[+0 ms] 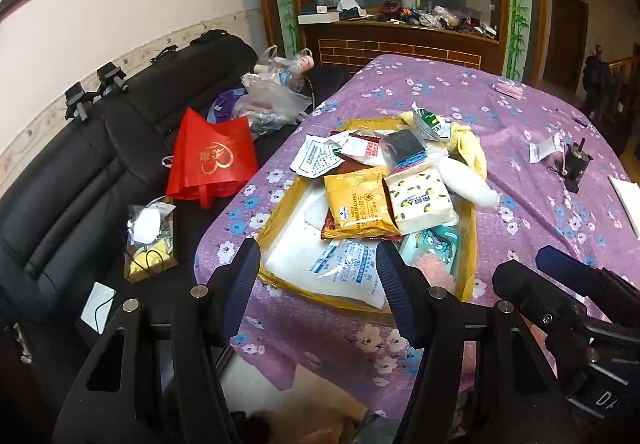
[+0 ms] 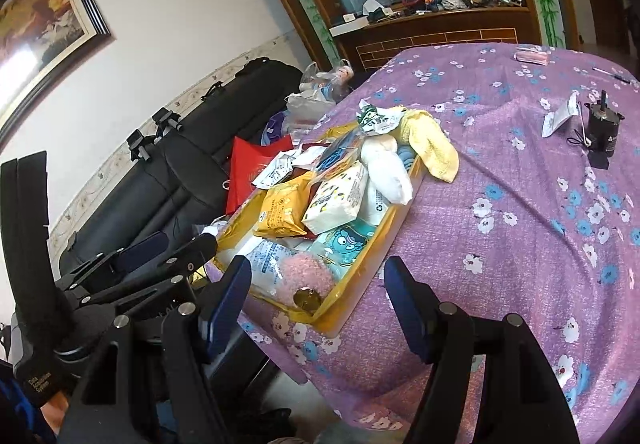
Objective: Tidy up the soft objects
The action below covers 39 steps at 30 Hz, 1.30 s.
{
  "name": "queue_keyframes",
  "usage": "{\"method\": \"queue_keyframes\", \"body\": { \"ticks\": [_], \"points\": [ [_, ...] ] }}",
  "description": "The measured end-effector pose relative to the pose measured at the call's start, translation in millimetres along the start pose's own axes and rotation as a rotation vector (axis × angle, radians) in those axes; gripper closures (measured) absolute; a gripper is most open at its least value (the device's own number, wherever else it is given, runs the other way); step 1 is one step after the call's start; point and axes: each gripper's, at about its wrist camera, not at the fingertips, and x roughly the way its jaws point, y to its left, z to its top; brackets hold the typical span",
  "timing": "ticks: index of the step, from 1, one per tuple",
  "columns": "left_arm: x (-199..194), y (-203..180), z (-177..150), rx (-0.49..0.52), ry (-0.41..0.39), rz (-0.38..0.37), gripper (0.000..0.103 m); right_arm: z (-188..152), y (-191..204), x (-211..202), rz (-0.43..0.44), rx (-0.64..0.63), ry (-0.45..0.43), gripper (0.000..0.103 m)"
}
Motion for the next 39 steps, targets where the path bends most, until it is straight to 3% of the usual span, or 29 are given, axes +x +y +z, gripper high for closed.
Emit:
{"method": "queue_keyframes", "body": {
  "ticks": [17,39],
  "points": [
    [5.7,4.1,-3.3,-0.017,0.018,-0.012,0.042,-2.7,2.7,8.5,-0.042,-0.018,0.025,0.034],
    [14.0,6.0,-7.9,-0.025,0.029,0.0,0.042,-4.0,-0.2,13.9,-0.034,0.009,0.045,0.034]
  ]
}}
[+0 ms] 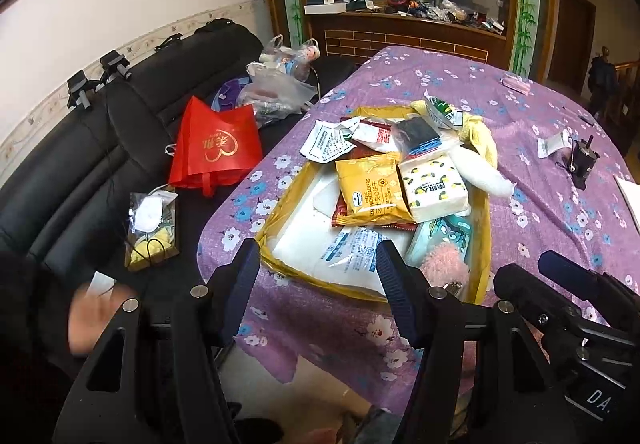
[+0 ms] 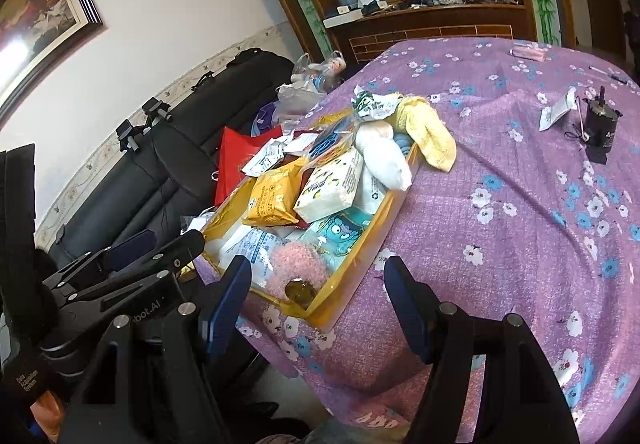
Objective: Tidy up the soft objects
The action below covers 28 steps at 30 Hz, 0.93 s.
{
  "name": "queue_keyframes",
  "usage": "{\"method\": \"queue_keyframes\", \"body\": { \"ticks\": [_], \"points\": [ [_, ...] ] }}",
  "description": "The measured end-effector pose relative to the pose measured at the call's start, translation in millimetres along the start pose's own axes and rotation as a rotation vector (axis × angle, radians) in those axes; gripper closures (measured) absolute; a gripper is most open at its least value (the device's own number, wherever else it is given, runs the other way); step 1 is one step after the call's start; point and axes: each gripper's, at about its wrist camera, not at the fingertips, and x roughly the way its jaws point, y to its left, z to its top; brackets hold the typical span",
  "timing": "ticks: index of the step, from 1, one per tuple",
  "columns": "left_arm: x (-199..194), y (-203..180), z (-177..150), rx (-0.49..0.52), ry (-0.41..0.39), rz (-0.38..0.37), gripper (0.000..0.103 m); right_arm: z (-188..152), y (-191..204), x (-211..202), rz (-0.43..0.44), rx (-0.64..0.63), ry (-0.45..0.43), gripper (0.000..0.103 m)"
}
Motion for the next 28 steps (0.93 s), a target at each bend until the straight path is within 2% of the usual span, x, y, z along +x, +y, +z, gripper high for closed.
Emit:
{"method": "queue_keyframes", "body": {
  "ticks": [19,28],
  "points": [
    [5.1,2.5,-1.2,0.008,0.025,-0.029,0.042,-0.8,4.6,-0.8,-0.014,-0.013,-0.009,0.034],
    [2.7,-6.4,-2.0,0.039,0.003,-0.038,0.042,-0.6,1.5,-2.9,-0.018,-0.006,-0.011,0.034]
  ]
}}
